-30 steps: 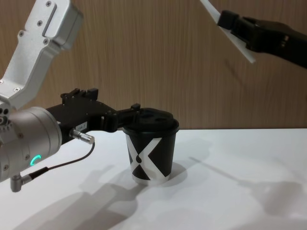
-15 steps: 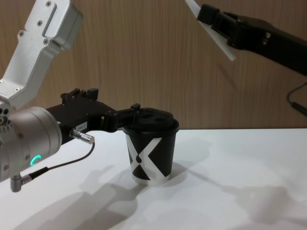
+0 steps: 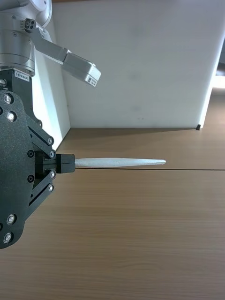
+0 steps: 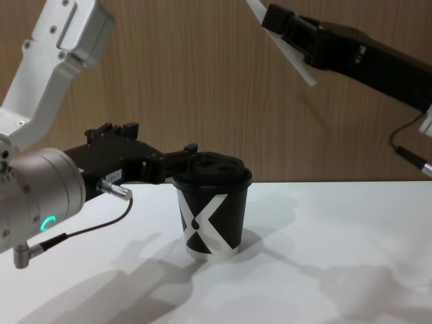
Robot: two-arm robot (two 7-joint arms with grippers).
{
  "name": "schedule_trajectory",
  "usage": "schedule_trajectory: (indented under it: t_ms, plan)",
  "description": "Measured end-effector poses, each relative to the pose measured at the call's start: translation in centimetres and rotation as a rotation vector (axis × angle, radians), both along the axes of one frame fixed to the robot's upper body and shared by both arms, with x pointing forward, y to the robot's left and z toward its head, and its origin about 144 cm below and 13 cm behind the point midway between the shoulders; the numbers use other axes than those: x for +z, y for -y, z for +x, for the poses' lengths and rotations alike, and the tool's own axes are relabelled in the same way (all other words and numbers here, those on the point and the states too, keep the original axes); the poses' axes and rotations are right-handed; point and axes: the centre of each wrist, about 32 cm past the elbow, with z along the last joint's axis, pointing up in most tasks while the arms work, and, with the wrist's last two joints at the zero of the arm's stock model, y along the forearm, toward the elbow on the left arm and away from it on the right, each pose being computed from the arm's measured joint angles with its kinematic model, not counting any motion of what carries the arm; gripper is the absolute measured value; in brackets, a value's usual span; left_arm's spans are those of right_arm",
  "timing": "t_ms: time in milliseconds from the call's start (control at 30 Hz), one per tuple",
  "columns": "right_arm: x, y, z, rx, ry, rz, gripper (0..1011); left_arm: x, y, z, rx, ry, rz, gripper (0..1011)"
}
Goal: Pick up the straw with one hand, pass it to the other hand, and insert it into the cup.
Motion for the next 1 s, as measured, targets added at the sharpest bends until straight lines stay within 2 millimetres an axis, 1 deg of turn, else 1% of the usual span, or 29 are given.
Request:
schedule_trajectory:
  t_ms: [467, 1000]
  plan:
    - [-0.1, -0.4, -0.1, 0.005, -0.003, 0.005, 0, 1.3, -1.4, -0.4, -0.102, -0.01, -0.124, 999]
    - [-0.1, -0.5, -0.1, 0.007, -0.004, 0.006, 0, 3.2, -4.2, -0.9, -0.301, -0.047, -0.366, 1000]
